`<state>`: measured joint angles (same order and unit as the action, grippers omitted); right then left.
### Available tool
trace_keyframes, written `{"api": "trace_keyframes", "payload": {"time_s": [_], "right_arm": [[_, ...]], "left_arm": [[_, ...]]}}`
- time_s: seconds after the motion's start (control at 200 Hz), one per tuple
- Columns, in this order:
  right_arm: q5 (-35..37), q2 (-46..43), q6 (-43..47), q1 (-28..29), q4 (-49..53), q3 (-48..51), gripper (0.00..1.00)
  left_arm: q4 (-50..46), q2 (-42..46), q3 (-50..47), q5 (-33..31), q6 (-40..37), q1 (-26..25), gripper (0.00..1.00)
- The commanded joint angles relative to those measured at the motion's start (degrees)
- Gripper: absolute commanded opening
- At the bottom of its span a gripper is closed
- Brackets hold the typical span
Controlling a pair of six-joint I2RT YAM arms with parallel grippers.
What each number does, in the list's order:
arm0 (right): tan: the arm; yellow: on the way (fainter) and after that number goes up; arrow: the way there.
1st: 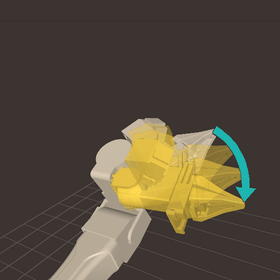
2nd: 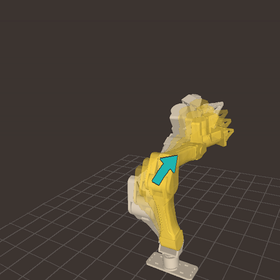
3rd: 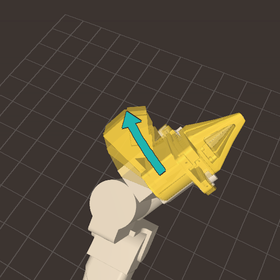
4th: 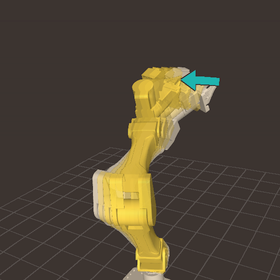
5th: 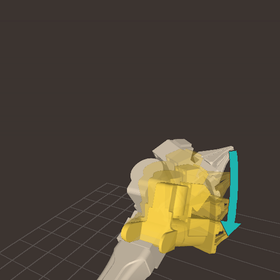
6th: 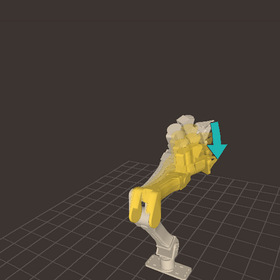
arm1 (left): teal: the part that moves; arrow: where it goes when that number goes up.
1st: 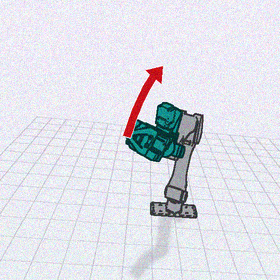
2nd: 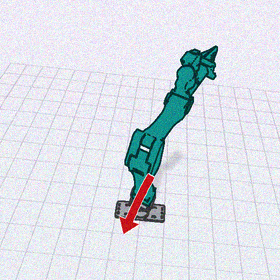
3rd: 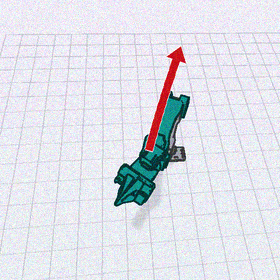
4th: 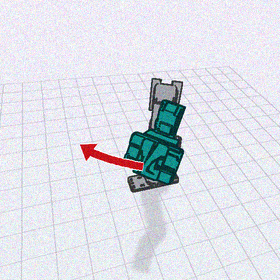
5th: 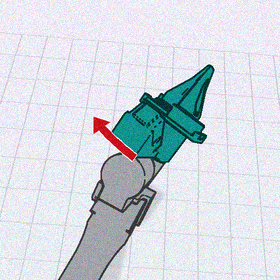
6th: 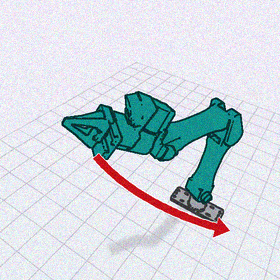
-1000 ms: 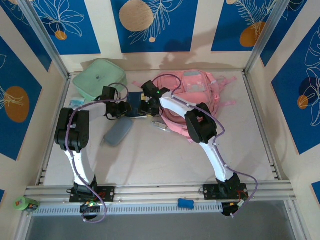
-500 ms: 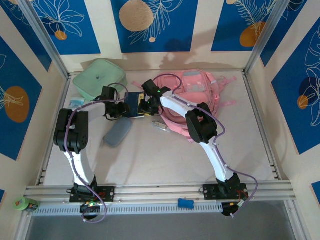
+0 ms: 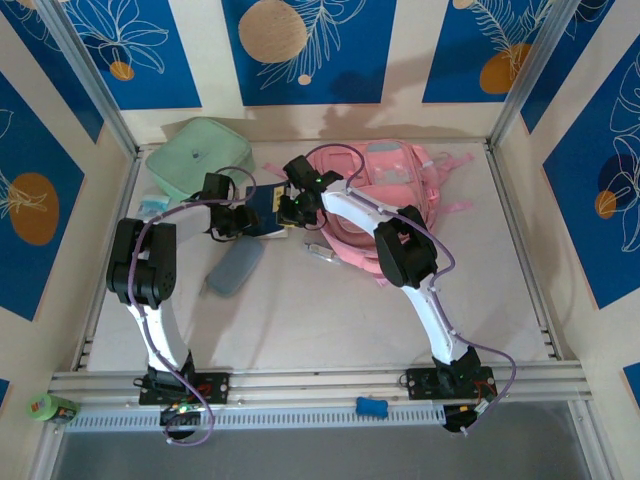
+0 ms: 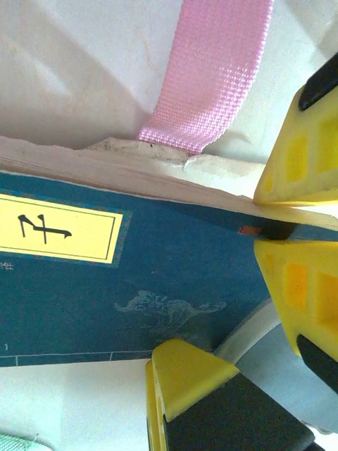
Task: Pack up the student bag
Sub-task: Pick up the book from the center of the table.
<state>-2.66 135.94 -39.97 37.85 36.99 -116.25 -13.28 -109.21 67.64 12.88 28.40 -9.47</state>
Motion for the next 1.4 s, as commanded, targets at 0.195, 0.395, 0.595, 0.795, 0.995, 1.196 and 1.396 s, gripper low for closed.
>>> {"api": "trace_keyframes", "payload": {"time_s": [0.195,0.395,0.595,0.795,0.995,1.196,1.396], "right_arm": [[-7.1,-0.7,-1.5,0.2,-4.3,-1.2,0.23],[-7.5,2.0,-1.3,0.4,-2.0,-4.0,0.24],[-7.0,0.3,-0.9,0.4,-1.9,-4.4,0.16],[-8.4,-1.4,-1.4,0.1,-2.1,-6.1,0.02],[-8.3,-7.5,-1.6,0.0,-2.8,-5.1,0.0],[-9.9,-19.8,0.1,-1.7,-6.4,4.6,0.0],[-15.3,-36.8,0.2,-4.8,-14.8,23.6,0.0]], "left_arm": [[-1.5,1.3,-0.6,1.8,0.1,0.3,0.37],[-1.7,1.5,-0.5,1.9,-0.4,0.3,0.37],[-2.4,2.1,0.0,1.5,-0.6,0.3,0.37],[-5.2,3.3,3.0,0.3,-1.5,0.6,0.4],[-6.1,10.7,4.4,1.5,-0.1,1.9,0.47],[-8.9,20.1,3.3,2.1,0.6,2.5,0.6],[-4.1,29.1,-2.0,10.2,5.2,2.9,0.72]]}}
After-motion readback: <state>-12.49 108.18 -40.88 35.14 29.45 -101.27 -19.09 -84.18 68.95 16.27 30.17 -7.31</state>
